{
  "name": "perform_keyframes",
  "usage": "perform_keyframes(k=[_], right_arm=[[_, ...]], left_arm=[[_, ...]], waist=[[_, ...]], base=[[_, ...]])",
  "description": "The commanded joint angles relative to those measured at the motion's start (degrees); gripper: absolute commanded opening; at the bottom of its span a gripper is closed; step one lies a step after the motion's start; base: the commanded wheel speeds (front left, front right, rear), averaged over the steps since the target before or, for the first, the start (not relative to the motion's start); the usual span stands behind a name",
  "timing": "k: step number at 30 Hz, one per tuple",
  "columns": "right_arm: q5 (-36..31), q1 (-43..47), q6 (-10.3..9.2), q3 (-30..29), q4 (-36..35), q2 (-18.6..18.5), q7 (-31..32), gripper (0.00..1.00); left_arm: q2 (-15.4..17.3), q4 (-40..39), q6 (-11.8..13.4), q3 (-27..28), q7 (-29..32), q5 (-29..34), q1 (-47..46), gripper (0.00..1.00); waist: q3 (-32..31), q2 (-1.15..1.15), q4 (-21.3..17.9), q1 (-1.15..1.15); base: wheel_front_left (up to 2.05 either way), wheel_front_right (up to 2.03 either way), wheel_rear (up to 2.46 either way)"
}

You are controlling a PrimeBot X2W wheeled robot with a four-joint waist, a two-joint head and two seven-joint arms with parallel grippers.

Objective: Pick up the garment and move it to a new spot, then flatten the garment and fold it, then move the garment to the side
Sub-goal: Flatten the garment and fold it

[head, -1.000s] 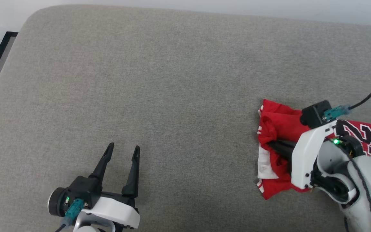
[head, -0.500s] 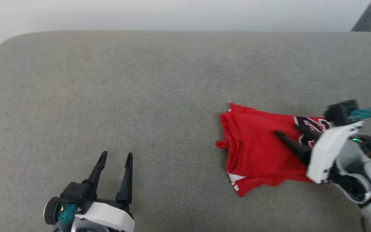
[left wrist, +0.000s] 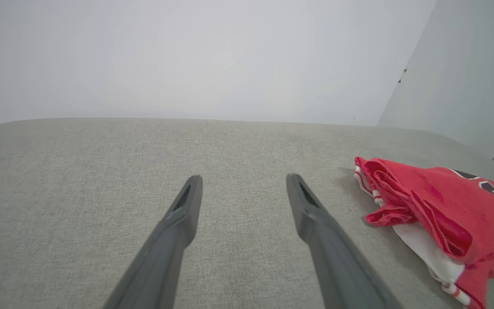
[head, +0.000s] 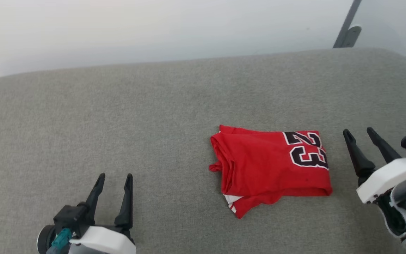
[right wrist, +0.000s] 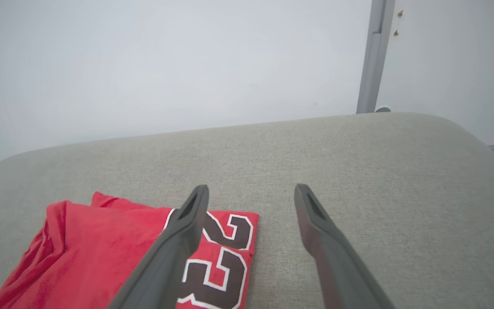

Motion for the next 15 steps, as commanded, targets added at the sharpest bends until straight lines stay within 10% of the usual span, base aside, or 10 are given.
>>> perform_keyframes(k=[1, 15], right_arm=[[-0.40, 1.19, 0.00, 0.06, 1.21, 0.90, -2.89, 1.00], [-14.54, 14.43, 0.00, -12.76, -10.81, 7.22, -6.11, 1.00]], left_arm=[[0.22, 0.08, 0.03, 0.27, -0.28, -0.24, 1.24, 1.00], [1.63, -3.72, 0.03, 2.64, -0.28, -1.13, 7.65, 1.00]], waist=[[-1.33, 0.00, -1.10, 0.00], [-4.91, 0.00, -0.72, 0.00]], base=[[0.00, 0.00, 0.00], [0.00, 0.00, 0.00]])
